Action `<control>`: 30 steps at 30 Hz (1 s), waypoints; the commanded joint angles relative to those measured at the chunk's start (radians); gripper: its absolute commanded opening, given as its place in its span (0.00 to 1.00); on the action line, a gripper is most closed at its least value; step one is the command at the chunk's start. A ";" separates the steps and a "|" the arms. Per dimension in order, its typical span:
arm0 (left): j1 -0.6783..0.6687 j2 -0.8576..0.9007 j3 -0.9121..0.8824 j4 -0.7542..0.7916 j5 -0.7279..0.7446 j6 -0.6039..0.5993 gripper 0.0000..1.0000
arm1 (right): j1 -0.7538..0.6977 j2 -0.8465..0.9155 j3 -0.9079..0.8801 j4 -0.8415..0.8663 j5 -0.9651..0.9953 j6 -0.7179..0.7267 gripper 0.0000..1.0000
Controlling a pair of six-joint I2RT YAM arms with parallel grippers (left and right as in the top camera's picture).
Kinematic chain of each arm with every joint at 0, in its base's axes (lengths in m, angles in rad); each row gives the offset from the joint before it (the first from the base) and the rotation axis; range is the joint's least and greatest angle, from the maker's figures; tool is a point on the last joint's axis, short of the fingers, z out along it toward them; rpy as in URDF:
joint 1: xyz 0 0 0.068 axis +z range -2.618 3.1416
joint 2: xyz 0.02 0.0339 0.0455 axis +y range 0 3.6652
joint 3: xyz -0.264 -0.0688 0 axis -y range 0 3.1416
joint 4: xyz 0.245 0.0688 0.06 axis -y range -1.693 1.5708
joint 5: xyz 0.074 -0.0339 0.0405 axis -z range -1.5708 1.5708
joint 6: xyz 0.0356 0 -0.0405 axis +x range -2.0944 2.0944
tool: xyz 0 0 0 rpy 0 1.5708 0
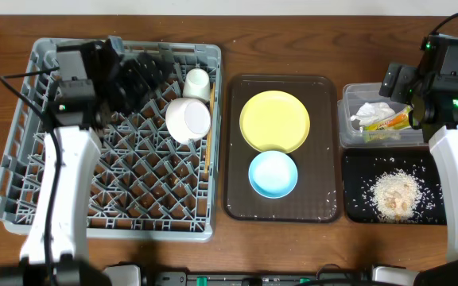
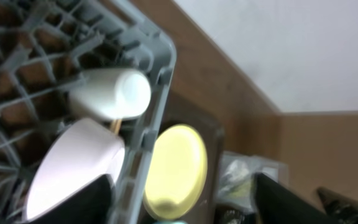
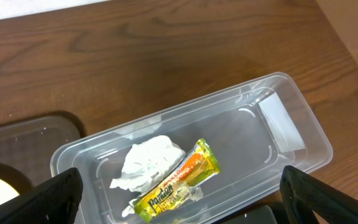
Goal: Sort waste into correct bins and load items into the dishwasher rack
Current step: 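Release the pink cup and swing the left gripper to the light-blue bowl, then grip the light-blue bowl rim with the left gripper and lift it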
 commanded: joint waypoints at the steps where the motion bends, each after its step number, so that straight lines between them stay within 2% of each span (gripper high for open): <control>1: -0.114 -0.071 0.016 -0.105 -0.181 0.139 0.54 | -0.005 -0.012 0.010 -0.001 0.002 0.009 0.99; 4: -0.258 -0.095 0.015 -0.227 -0.308 0.153 0.37 | -0.005 -0.012 0.010 -0.001 0.002 0.009 0.99; 8: -0.496 -0.074 -0.006 -0.259 -0.462 0.152 0.27 | -0.005 -0.012 0.010 -0.001 0.002 0.009 0.99; 13: -0.789 0.027 -0.010 -0.203 -0.685 0.124 0.26 | -0.005 -0.012 0.010 -0.001 0.002 0.009 0.99; 16: -0.906 0.118 -0.010 -0.147 -0.752 0.102 0.26 | -0.005 -0.012 0.010 -0.001 0.002 0.009 0.99; 19: -0.980 0.219 -0.010 -0.085 -0.771 0.101 0.27 | -0.005 -0.012 0.010 -0.001 0.002 0.009 0.99; 24: -1.023 0.337 -0.010 -0.021 -0.763 0.084 0.26 | -0.005 -0.012 0.010 -0.001 0.002 0.009 0.99; 30: -1.051 0.367 -0.011 -0.016 -0.724 0.079 0.27 | -0.005 -0.012 0.010 -0.001 0.002 0.009 0.99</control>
